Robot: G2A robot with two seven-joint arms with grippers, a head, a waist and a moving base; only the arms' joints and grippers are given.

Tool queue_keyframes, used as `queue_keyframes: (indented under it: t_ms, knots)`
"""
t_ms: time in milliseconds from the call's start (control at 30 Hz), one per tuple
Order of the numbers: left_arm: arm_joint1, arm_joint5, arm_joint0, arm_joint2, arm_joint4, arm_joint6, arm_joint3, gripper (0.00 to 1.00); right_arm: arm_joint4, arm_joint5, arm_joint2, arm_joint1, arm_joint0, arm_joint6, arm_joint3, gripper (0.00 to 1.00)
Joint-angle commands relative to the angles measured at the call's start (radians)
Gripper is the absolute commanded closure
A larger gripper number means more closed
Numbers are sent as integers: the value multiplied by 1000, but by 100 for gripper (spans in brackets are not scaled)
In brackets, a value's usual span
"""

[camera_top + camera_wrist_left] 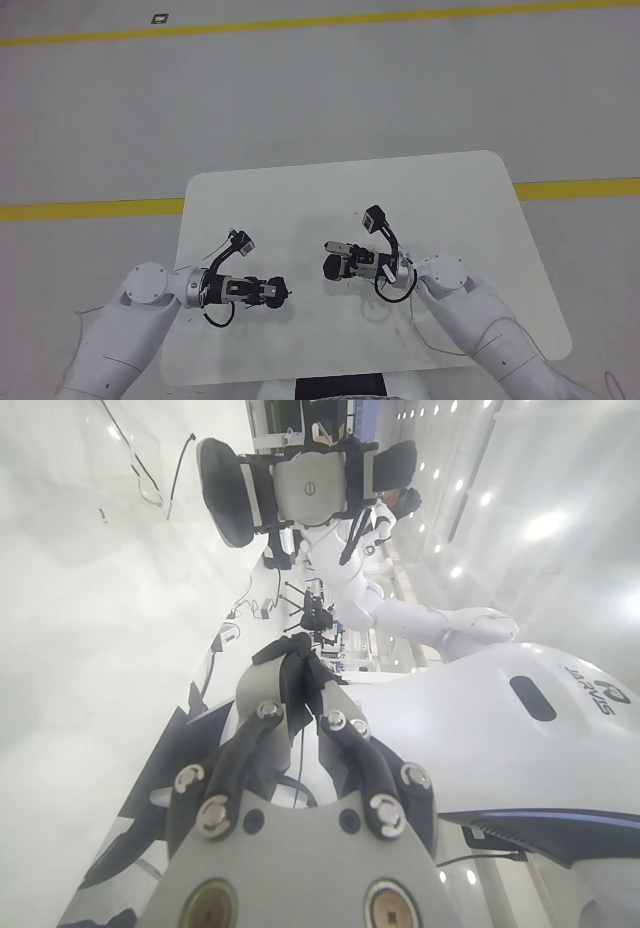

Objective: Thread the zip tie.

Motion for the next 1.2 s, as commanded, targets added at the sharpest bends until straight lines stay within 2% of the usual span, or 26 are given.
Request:
queue_keyframes:
  t_ms: [0,67,100,133,200,367,500,633,800,1000,1167]
  knots:
    - [0,0,0,0,0,0,0,100,0,0,0,0,0,0,0,0]
    - [0,0,0,0,0,0,0,100,0,0,0,0,0,0,0,0]
    - [1,2,-2,0,41,33,4,100,0,0,0,0,0,0,0,0]
    - [1,0,-1,9,77,51,-8,100,0,0,0,0,0,0,0,0]
    - [3,0,-3,9,94,58,-21,100,0,0,0,0,0,0,0,0]
    - [8,0,0,-23,219,86,-79,100,0,0,0,0,0,0,0,0]
    - [7,0,15,-55,258,106,-128,100,0,0,0,0,0,0,0,0]
    - [2,0,34,-87,274,117,-179,100,0,0,0,0,0,0,0,0]
    - [-11,0,53,-125,266,107,-220,100,0,0,0,0,0,0,0,0]
    - [-34,0,64,-157,237,56,-218,100,0,0,0,0,0,0,0,0]
    - [-35,0,65,-159,237,54,-217,100,0,0,0,0,0,0,0,0]
